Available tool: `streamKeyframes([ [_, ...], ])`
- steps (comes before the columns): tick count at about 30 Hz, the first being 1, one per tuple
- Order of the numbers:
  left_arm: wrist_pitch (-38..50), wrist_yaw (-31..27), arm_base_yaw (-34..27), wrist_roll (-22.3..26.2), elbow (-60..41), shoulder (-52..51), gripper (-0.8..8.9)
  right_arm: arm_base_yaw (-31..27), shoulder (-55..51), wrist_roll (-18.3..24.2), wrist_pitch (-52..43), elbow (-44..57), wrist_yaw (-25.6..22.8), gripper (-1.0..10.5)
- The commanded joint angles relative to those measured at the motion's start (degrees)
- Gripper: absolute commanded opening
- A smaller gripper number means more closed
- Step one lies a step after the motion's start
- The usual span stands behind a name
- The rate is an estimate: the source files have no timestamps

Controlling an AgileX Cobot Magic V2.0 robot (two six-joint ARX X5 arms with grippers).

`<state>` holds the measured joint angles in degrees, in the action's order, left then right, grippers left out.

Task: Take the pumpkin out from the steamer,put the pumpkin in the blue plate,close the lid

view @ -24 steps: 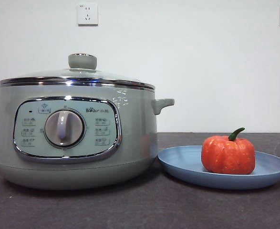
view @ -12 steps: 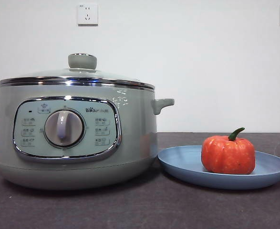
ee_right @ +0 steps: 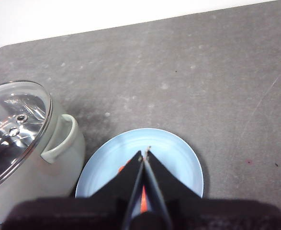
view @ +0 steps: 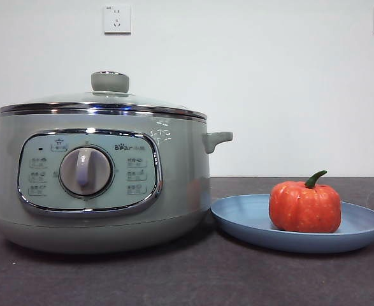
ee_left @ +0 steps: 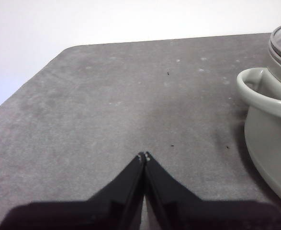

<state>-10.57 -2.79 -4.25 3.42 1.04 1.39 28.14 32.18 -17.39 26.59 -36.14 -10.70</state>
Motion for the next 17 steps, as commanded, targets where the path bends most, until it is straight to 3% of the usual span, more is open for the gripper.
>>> streamKeyframes([
  [1,0.24,0.07,-0.26,-0.42,-0.90,-0.15,-0.01,0.04,-0.04,-0.55,-0.35,0.42,-0.17,0.0],
  [5,0.24,0.07,-0.26,-0.42,-0.90,-0.15,-0.01,0.04,-0.04,-0.42,-0.13,0.39,-0.17,0.0],
  [10,0.24,0.09,-0.26,-0.42,-0.90,-0.15,-0.01,-0.09,-2.21,6.71,0.92,0.46,-0.48,0.0],
  [14,0.24,0.07,-0.26,-0.42,-0.90,-0.15,-0.01,-3.61,-6.14,14.40,-1.05,2.16,-1.22,0.0],
  [17,0.24,0.09,-0.26,-0.42,-0.90,-0.15,-0.01,-8.92,-9.99,15.39,-3.89,5.55,-1.22,0.0],
])
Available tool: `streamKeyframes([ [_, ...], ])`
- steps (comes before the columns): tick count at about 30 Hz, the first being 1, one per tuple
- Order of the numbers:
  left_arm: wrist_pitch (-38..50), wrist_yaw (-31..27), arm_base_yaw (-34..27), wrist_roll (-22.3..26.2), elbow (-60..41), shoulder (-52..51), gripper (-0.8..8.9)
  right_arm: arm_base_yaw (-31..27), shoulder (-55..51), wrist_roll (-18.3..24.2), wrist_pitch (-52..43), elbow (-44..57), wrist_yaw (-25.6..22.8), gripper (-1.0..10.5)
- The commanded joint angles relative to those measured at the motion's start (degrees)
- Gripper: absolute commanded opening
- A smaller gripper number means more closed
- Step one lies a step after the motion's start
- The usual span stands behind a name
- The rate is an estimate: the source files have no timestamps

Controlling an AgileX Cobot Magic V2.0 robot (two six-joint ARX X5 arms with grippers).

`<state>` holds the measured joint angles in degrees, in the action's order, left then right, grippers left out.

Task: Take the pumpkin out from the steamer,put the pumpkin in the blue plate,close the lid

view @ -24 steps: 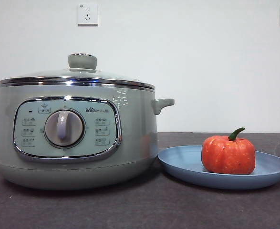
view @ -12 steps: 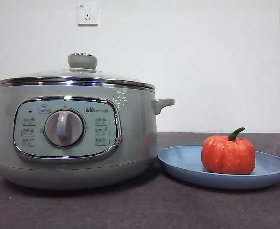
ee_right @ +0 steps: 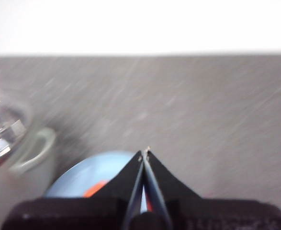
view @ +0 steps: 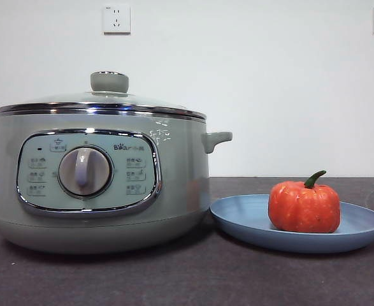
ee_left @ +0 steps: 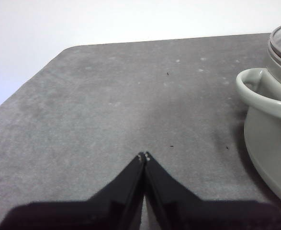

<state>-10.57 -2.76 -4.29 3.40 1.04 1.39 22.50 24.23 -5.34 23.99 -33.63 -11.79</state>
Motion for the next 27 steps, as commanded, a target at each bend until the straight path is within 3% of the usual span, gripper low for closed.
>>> streamKeyframes([
  [1,0.24,0.07,-0.22,-0.39,-0.90,-0.15,-0.01,-5.31,-3.65,3.34,-2.38,4.59,-0.11,0.0],
  [5,0.24,0.07,-0.22,-0.39,-0.90,-0.15,-0.01,-12.15,-9.46,3.34,-5.95,11.47,0.98,0.0],
  [14,0.24,0.07,-0.22,-0.39,-0.90,-0.15,-0.01,-21.57,-19.47,3.32,-10.67,26.80,19.47,0.0],
  [23,0.24,0.04,-0.22,-0.39,-0.90,-0.15,-0.01,-21.68,-22.53,0.98,-10.01,31.76,18.95,0.0],
  [27,0.24,0.07,-0.22,-0.39,-0.90,-0.15,-0.01,-21.68,-22.49,0.96,-9.92,31.74,14.69,0.0],
])
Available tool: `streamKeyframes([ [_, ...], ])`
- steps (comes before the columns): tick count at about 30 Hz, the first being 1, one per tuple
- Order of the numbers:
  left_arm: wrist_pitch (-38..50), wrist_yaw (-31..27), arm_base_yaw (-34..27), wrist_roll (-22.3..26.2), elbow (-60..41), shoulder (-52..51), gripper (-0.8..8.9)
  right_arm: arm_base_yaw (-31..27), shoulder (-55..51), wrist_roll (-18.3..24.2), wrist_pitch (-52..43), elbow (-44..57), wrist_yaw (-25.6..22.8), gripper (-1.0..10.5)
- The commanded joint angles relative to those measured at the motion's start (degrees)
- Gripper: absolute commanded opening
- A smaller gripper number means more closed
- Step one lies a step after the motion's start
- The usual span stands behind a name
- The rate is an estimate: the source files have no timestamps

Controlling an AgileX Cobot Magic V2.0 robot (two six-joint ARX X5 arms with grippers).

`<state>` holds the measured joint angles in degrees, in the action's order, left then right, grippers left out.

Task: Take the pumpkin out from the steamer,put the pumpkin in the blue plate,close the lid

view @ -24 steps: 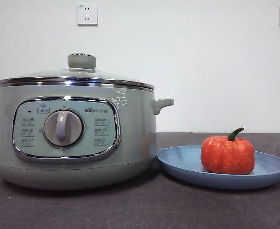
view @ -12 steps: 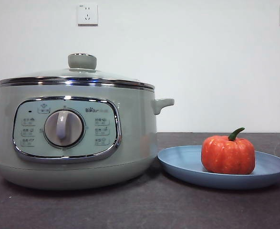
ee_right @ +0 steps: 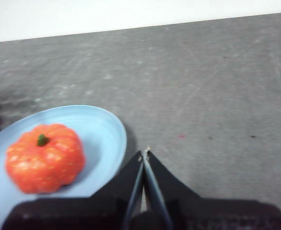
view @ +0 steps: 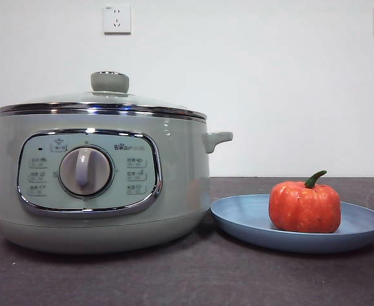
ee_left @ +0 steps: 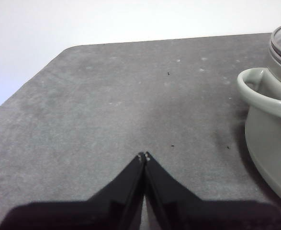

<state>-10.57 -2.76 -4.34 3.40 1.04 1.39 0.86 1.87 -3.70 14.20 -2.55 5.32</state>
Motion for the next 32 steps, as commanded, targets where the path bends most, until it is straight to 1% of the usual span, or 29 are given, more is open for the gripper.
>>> streamKeyframes([
  [1,0.24,0.07,-0.17,-0.39,-0.90,-0.15,-0.01,-0.04,-0.07,-0.68,-0.13,0.66,-3.15,0.0],
  [6,0.24,0.07,-0.17,-0.39,-0.90,-0.15,-0.01,-0.04,0.00,-0.70,-0.04,0.66,-4.07,0.0],
  [32,0.24,0.07,-0.17,-0.39,-0.90,-0.15,-0.01,-0.04,0.00,-0.70,-0.04,0.66,-4.15,0.0],
])
